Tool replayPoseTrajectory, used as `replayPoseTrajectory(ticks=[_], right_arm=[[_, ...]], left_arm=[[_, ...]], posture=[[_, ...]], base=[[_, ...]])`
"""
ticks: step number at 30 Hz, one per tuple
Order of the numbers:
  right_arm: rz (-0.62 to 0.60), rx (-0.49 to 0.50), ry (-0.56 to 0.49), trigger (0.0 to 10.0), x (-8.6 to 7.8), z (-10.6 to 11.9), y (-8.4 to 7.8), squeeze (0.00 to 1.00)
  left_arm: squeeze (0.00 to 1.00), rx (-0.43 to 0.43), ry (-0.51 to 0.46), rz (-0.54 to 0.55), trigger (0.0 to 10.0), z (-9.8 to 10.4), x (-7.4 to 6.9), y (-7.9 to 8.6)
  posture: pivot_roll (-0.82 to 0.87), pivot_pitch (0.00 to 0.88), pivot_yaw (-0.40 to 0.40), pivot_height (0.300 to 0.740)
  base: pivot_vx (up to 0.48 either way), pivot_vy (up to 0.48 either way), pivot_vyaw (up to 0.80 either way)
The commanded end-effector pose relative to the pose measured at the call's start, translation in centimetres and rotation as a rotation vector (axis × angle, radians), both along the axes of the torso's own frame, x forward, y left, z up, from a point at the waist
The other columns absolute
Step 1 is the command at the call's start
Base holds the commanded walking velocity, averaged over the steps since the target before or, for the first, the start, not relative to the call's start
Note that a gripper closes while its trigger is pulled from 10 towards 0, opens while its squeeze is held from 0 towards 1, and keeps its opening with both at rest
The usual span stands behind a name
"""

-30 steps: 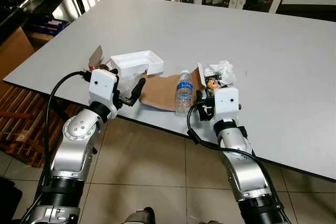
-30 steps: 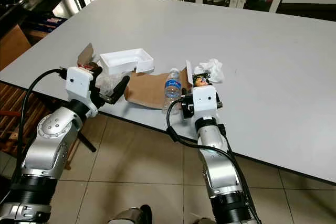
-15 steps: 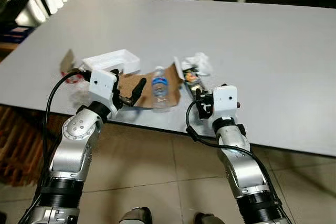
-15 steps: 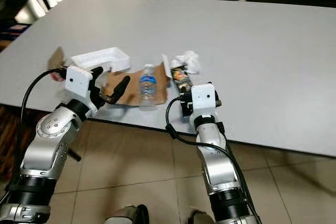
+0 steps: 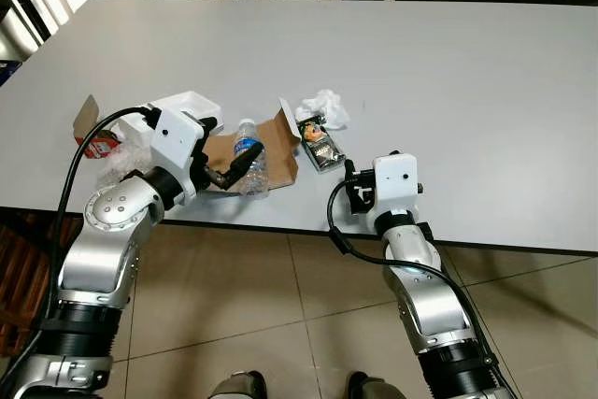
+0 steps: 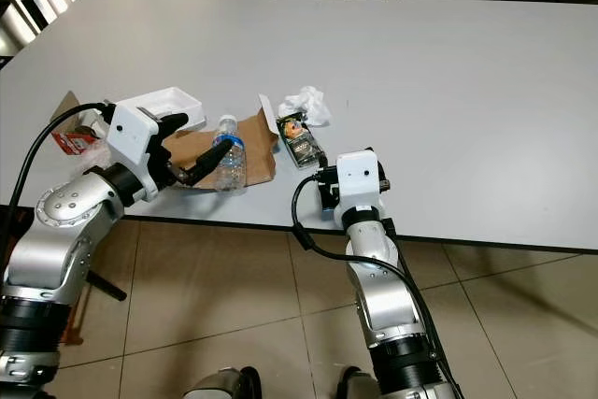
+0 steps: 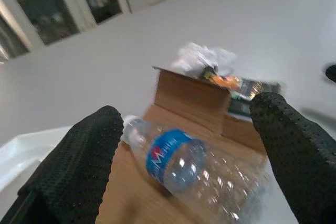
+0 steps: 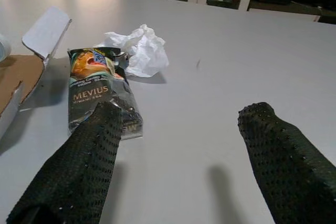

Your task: Picking trash to rubbish bin

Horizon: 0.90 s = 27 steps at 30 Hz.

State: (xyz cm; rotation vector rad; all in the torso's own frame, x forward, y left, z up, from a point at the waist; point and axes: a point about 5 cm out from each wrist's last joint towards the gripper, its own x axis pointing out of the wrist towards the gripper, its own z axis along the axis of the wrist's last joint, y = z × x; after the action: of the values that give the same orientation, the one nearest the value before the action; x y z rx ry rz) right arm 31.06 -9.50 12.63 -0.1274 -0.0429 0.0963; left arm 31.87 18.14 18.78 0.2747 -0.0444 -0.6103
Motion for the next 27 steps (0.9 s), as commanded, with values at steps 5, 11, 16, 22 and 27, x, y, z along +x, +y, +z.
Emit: replayPoseTrajectory(ticks=[5,11,16,22,27], right_arm=[[0.012,-0.011,-0.007,10.0,0.1,0.0,0.5,0.00],[0.020,-0.021,-0.002,10.0,0.0,-0.2,0.7,0.00],[0.005,-0.064,-0.013,10.0,0.2,-0.1,0.7,0.00],[0.050,-0.019,-0.009,10.0,1.2,0.7,2.0,0.00],[0.080,0.000,0.032,10.0,2.2,0.6,2.7,0.00]], left_arm=[[0.00,0.090,0.111,-0.175,10.0,-0.1,-1.5,-0.3],[0.00,0.144,0.142,-0.211,10.0,0.2,-1.9,0.2],[0.00,0.174,0.180,-0.217,10.0,-0.1,-2.2,0.6],[0.00,0.186,0.193,-0.217,10.0,-0.1,-2.6,0.9],[0.00,0.190,0.198,-0.212,10.0,0.0,-3.0,1.0]], posture=[[0.11,0.137,0.063,0.740],[0.13,0.150,0.067,0.740],[0.13,0.157,0.070,0.740],[0.15,0.171,0.073,0.740],[0.17,0.185,0.073,0.740]], base=[[0.000,0.000,0.00],[0.000,0.000,0.00],[0.000,0.000,0.00],[0.000,0.000,0.00],[0.000,0.000,0.00]])
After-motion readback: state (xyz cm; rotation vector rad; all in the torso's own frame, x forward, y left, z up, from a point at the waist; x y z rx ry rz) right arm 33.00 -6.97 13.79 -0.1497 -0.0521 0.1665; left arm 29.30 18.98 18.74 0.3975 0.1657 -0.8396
